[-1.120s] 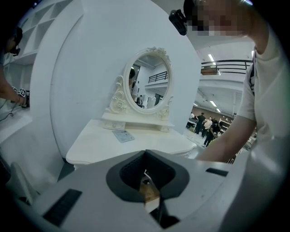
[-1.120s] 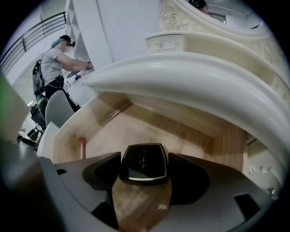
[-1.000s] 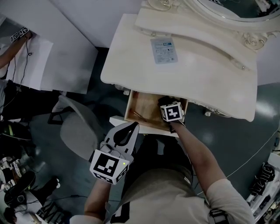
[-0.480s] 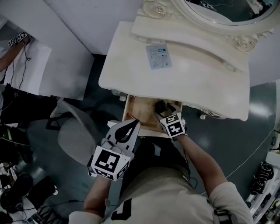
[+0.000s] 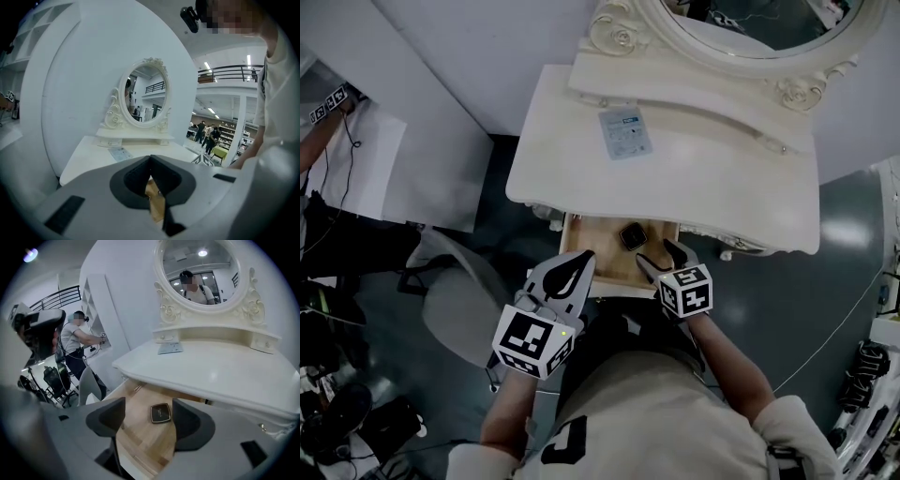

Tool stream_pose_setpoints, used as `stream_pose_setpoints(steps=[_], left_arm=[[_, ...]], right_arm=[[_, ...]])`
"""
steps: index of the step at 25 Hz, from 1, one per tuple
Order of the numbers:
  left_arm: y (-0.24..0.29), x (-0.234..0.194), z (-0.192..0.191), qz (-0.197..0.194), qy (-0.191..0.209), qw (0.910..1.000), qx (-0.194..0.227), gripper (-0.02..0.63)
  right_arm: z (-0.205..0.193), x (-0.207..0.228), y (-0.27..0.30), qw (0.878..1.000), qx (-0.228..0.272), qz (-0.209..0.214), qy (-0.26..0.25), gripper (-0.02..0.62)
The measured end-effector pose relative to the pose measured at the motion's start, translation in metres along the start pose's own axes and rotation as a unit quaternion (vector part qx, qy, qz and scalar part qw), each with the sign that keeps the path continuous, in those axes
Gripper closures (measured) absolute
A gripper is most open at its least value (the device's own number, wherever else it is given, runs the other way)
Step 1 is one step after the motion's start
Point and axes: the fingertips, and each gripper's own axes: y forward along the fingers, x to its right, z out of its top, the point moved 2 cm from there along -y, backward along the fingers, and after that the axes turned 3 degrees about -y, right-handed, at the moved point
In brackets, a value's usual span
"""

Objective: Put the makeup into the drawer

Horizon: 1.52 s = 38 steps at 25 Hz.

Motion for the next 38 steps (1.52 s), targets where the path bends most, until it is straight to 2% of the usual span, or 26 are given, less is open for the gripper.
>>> stream_pose_setpoints(steps=[4,10,16,20,24,27,29,33,38], left_arm=[[-0.003,-0.001,0.006,-0.004,0.004,0.9999,0.009,0.551],[-0.017,-0.005,0.013,-0.001,-0.002,0.9995,0.030,0.551],[-0.030,-0.014,0.015,0.006,-0.012,0.9987,0.050,0.549],[-0.031,-0.019,0.014,0.005,-0.016,0.9986,0.049,0.551],[-0.028,-0.017,0.010,0.008,-0.018,0.9987,0.046,0.551],[-0.023,-0.019,0.009,0.025,-0.021,0.9986,0.041,0.551],[-0.021,-0.019,0.011,0.041,-0.021,0.9982,0.039,0.551],[-0.016,-0.015,0.013,0.070,-0.034,0.9963,0.036,0.551],[-0.012,-0.014,0.010,0.103,-0.034,0.9938,0.023,0.551]], right_arm=[[0.020,-0.005,-0.011,1.000,0.015,0.008,-0.014,0.282],[0.068,-0.018,-0.012,0.997,0.019,0.063,-0.040,0.282],[0.104,-0.019,-0.001,0.994,0.017,0.057,-0.091,0.282],[0.119,-0.009,0.026,0.990,-0.022,0.065,-0.123,0.282],[0.144,0.017,0.055,0.986,-0.040,0.031,-0.161,0.282],[0.164,0.027,0.075,0.978,-0.040,0.017,-0.206,0.282],[0.177,0.030,0.085,0.975,-0.034,0.020,-0.218,0.282],[0.186,0.040,0.104,0.973,-0.040,0.038,-0.225,0.282],[0.189,0.046,0.139,0.962,-0.076,0.065,-0.255,0.282]])
